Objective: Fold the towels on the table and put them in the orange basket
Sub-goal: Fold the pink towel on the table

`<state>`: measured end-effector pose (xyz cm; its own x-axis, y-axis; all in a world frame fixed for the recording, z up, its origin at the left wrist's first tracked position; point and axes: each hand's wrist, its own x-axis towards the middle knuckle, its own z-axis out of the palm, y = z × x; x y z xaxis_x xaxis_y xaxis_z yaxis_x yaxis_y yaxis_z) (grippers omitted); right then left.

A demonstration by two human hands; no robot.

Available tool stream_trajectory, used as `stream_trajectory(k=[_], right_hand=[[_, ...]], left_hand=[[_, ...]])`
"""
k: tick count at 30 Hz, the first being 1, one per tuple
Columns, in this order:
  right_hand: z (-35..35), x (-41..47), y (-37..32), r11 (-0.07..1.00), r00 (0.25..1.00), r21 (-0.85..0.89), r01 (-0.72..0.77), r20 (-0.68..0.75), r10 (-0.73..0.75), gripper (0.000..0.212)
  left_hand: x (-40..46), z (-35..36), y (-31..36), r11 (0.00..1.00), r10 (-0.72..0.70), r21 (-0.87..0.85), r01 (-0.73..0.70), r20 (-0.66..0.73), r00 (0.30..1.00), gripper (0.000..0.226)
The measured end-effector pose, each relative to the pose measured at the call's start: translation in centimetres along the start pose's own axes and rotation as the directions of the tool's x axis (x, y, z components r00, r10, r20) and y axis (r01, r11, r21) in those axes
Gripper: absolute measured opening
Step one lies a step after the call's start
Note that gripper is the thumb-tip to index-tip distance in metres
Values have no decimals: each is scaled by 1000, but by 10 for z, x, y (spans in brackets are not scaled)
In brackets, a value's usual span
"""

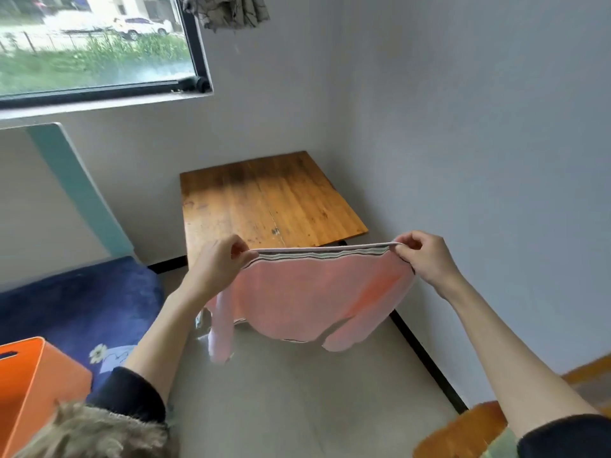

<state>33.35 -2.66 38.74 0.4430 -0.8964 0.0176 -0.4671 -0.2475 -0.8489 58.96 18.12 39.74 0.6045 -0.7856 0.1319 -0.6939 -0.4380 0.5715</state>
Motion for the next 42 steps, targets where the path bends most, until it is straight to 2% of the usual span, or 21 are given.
stream_trajectory(k=[4,9,14,18,22,26,32,42], right_hand=[[41,39,-18,998,997,-34,54,61,-51,1],[87,98,-39,988,991,-91,128,-20,-130,14],[118,177,-39,975,984,-136,175,-10,-178,32],[130,238,-35,946,981,-259,192,59,-183,36],[145,298,-34,915,972,-331,231,126,-199,20],[166,347,-27,888,969,-400,227,183,-165,20],[206,420,-21,869,979,-455,193,155,-136,24],[295,530,-5,765,990,-639,72,137,21,38]], left_hand=[[22,-13,-44,996,-72,43,75,-70,995,21],[63,-11,-81,994,-61,82,73,-143,988,9],[117,-6,-110,972,-226,25,235,-194,955,22],[170,-5,-117,963,-267,15,271,-117,957,18],[219,7,-133,963,-261,53,263,-31,965,9],[261,24,-149,944,-309,102,314,-64,949,12],[330,42,-175,896,-380,173,408,-174,908,28],[456,71,-253,884,-414,223,411,-32,910,30]])
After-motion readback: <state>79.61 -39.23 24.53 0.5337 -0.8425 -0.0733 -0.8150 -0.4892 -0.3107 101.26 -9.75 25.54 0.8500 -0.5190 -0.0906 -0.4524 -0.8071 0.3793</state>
